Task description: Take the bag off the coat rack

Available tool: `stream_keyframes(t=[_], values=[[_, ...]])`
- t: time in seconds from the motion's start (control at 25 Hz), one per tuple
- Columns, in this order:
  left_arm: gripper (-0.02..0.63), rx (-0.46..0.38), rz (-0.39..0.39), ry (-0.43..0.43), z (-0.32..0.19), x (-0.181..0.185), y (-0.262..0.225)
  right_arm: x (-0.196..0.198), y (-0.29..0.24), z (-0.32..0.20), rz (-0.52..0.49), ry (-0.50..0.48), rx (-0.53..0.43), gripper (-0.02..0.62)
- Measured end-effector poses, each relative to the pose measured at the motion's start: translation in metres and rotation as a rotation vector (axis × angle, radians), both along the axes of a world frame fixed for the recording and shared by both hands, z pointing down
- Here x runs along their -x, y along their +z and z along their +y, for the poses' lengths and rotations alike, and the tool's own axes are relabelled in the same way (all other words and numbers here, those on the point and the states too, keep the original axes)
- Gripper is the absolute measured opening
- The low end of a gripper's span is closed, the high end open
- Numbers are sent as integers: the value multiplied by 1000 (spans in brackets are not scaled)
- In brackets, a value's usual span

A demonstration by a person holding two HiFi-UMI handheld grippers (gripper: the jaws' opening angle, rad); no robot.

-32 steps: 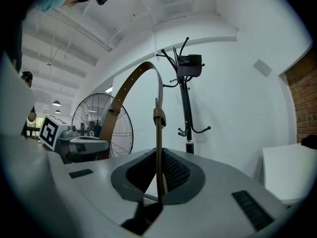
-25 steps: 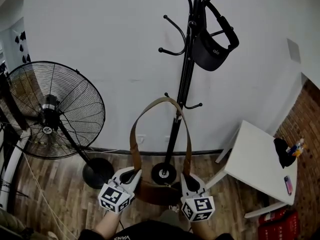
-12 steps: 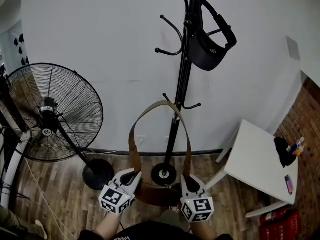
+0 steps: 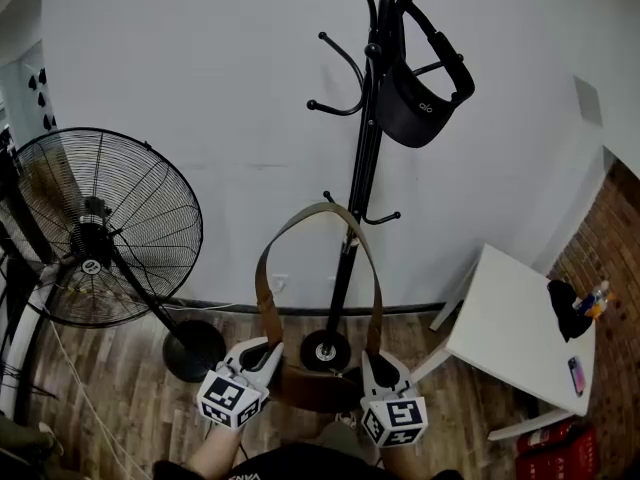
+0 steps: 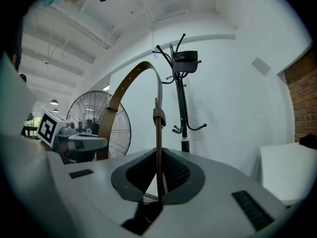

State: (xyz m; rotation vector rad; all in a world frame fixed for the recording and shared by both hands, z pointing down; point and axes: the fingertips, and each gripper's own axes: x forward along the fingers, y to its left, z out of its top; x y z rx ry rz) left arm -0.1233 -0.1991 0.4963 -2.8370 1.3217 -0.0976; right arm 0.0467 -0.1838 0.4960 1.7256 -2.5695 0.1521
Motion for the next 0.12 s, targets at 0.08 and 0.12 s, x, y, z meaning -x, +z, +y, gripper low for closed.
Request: stream_keyframes(t=[0.08,0.12], values=[[19,-2,2,-3,-4,-2,-2,-2,-3,-4,2,0,-7,26],[20,-2,4,-5,-6,-3,-3,-3,-4,-6,3,-1,-11,26]])
